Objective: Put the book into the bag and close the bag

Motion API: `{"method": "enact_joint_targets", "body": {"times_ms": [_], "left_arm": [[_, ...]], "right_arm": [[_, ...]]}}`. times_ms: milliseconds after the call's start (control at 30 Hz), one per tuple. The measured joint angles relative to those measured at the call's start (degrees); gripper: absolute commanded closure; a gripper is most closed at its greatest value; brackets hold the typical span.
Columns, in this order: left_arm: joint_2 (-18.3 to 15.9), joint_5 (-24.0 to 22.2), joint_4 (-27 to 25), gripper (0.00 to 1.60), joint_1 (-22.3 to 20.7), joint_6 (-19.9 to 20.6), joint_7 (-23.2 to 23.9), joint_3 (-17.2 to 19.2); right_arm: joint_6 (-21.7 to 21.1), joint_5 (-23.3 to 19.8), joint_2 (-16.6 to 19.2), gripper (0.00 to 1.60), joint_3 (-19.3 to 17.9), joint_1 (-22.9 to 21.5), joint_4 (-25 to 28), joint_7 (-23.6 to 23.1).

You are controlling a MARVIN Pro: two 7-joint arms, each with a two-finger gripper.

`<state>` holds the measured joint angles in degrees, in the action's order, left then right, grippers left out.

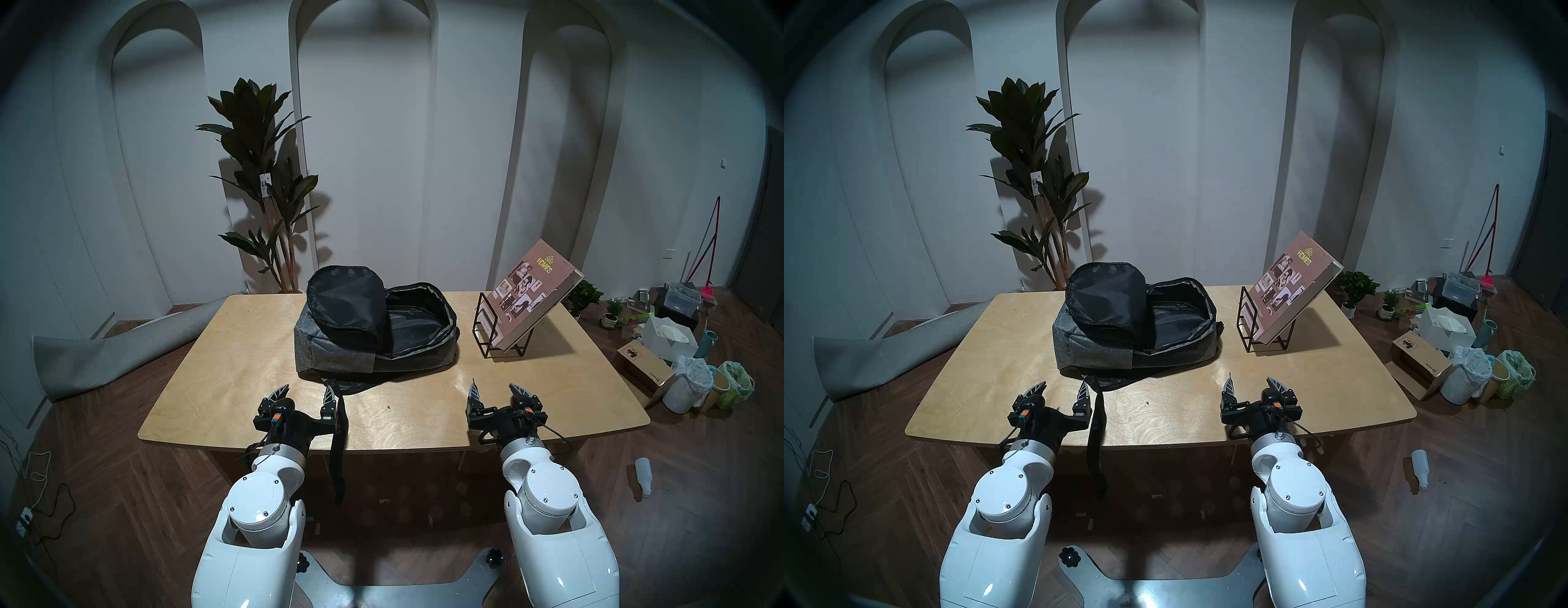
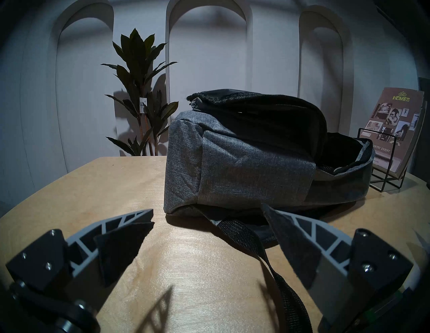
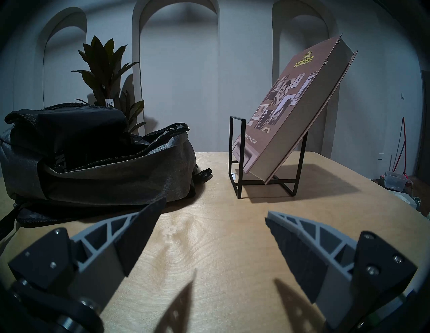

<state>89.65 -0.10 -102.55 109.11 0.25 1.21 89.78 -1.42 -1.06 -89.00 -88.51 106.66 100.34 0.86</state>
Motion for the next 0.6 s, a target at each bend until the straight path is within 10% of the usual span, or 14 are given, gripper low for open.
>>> {"method": "enact_joint_targets", "body": {"times_ms": [600], "left_arm": [[0.0, 0.0, 0.1, 0.00, 0.0, 0.0, 0.0, 0.0]], "right_arm": [[0.0, 0.0, 0.0, 0.00, 0.0, 0.0, -0.1, 0.0]]}}
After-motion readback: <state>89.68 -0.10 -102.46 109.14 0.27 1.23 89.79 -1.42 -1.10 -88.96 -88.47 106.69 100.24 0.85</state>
